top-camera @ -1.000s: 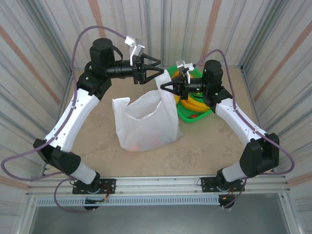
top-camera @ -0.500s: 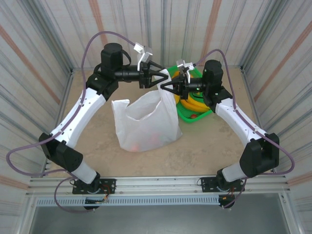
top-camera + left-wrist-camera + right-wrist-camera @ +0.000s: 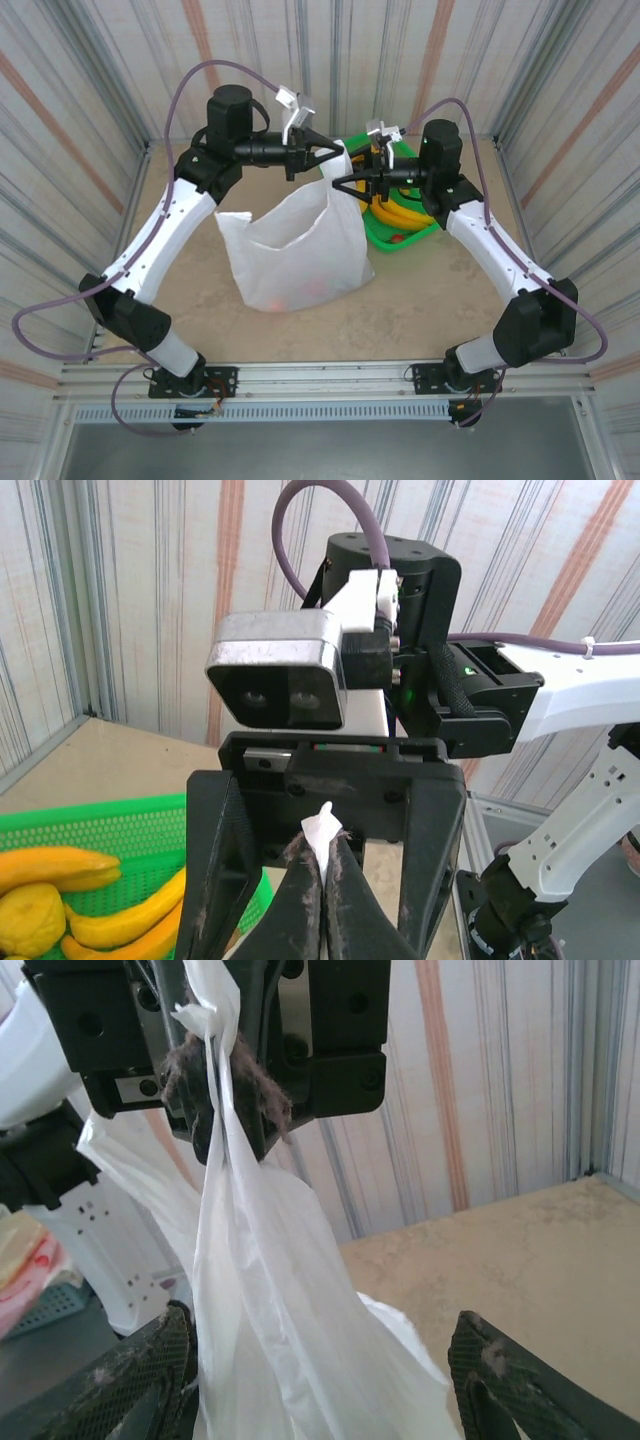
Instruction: Place the fake fruits into the plastic bag and tie a complex knot
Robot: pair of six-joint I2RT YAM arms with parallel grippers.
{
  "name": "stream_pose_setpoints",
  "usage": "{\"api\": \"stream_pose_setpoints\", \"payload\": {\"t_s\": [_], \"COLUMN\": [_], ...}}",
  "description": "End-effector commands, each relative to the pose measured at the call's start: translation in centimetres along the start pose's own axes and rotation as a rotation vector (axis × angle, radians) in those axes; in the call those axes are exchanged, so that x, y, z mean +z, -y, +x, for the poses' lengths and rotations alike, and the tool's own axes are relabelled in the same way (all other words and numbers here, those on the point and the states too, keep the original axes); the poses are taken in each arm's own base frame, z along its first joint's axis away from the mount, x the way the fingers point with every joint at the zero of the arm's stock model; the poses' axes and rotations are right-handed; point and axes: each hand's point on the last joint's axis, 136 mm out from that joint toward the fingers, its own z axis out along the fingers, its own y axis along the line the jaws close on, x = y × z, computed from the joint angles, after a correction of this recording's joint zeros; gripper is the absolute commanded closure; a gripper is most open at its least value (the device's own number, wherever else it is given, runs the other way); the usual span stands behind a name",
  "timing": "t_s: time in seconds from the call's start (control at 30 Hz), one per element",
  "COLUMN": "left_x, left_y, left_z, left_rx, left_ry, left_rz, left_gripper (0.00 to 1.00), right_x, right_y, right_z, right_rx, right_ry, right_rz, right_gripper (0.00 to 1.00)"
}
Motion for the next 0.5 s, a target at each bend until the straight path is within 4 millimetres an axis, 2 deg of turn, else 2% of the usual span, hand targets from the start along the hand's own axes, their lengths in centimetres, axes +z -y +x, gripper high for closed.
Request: {"api": "stream_pose_setpoints", "payload": {"t_s": [0.0,0.1,0.27,0.47], "left_x": [-0.2,-0.1,0.0,-0.4], "left_y": [0.6,0.5,0.0,-1.3], "left_z": [-1.3,-1.5,-1.7,-2.4], "left_rx": [-0.005,-0.015,-0.039,-0.083], "left_ry": [0.016,0.021,0.028,0.061], "left_rz": [0.025,0.024,0.005,-0.029], "left_gripper": [1.00,1.00,1.00,1.00], "right_x": [0.4,0.8,1.7,2.2], "right_y": [-1.1,-1.1,-1.7,-1.6], "right_z": [-1.5,-2.2,-2.6,-0.4], "right_rx": [-0.098,-0.116,-0.161,-0.123], "right_ry": [-0.013,-0.007,0.004,-0.012], "right_rz": [0.012,0.010,0.006,0.015], "right_gripper": [0.28,0.32,0.48,0.73]}}
